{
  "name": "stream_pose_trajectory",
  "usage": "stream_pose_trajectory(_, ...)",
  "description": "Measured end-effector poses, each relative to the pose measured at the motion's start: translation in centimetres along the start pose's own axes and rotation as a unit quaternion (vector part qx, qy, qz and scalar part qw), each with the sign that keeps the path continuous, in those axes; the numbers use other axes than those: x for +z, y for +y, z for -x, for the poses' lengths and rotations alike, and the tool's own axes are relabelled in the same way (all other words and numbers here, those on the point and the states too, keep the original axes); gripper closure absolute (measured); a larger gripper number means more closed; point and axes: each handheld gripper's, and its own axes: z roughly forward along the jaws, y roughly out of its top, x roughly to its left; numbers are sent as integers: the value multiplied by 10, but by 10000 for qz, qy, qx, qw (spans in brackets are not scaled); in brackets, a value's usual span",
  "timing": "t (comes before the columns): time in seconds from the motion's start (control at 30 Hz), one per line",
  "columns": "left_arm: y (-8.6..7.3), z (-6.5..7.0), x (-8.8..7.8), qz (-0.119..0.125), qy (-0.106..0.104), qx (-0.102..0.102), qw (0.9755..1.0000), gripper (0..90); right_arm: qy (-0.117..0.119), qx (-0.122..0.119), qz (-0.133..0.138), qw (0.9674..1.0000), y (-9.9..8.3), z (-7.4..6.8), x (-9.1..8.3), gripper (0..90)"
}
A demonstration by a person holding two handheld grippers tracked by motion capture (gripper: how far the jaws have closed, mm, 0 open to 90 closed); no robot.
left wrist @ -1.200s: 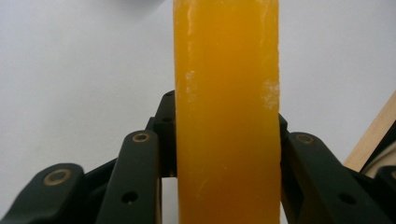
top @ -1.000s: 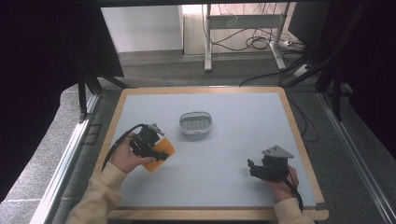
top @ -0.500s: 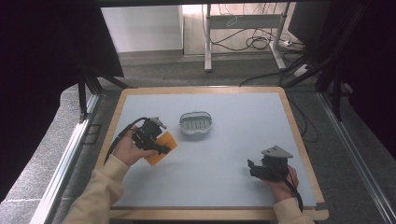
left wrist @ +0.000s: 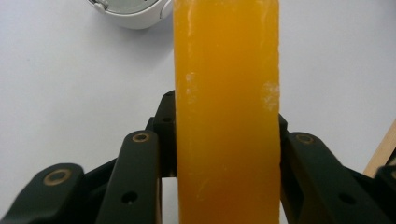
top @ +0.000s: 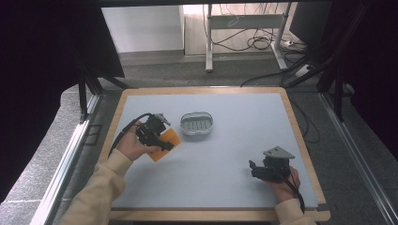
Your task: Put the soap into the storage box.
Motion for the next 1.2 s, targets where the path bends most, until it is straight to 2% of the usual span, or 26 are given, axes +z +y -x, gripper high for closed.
stream_pose_trajectory(0.27, 9, -5, 0, -55, 36, 37, 10000, 619, -7, 1, 0, 10000, 0, 0, 0, 153)
stream_pose_trajectory(0.53, 20, -5, -6, 47, 131, 225, 9997, 619, 15, 21, 3, 10000, 0, 0, 0, 153)
stream_pose_trajectory(0.77, 31, -6, -8, -59, 208, 405, 9989, 619, 0, 27, 4, 10000, 0, 0, 1, 149)
stream_pose_trajectory(1.0, 39, -9, -11, -69, 303, 407, 9987, 619, -62, 41, -20, 10000, 0, 1, 1, 129)
stream_pose_trajectory(1.07, 41, -10, -11, -61, 362, 432, 9984, 619, -69, 42, -16, 10000, 0, 1, 1, 128)
stream_pose_trajectory(1.1, 42, -11, -12, -48, 465, 453, 9979, 619, -69, 41, -9, 10000, 0, 1, 1, 128)
stream_pose_trajectory(1.2, 43, -13, -14, -42, 473, 455, 9978, 619, -77, 34, -18, 10000, 0, 1, 1, 127)
